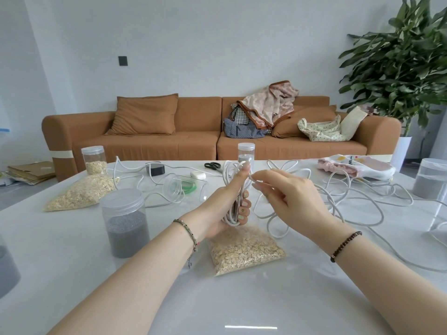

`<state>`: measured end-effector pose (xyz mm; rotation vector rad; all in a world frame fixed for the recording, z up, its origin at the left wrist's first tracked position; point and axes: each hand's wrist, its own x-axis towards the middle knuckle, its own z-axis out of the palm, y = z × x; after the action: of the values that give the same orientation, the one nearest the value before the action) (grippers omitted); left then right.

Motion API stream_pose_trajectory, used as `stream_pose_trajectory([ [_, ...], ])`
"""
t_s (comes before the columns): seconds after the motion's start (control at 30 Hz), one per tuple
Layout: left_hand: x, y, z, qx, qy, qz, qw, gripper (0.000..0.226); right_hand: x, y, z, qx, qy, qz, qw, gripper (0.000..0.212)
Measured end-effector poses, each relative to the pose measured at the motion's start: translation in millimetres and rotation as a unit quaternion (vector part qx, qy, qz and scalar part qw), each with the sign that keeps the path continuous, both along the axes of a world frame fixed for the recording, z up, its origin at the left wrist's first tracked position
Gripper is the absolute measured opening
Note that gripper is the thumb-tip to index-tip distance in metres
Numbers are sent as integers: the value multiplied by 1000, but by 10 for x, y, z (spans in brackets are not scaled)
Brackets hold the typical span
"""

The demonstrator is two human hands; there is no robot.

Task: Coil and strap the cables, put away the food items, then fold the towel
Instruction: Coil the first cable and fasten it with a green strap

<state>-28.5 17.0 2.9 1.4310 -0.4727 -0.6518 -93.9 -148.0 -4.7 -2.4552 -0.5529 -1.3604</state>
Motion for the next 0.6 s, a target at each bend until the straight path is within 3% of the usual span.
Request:
stream_pose_trajectory([
  [0.17,-18,30,16,-10,-7,-3,1000,41,9,56,-18,-94,-14,-23,995,16],
  [0.37,-33,44,5,-15,-51,42,998,40,9,139,-41,-101,14,-25,994,25],
  [0.6,57,44,25,-177,1,100,979,41,-20,135,-43,-63,33,-28,997,25],
])
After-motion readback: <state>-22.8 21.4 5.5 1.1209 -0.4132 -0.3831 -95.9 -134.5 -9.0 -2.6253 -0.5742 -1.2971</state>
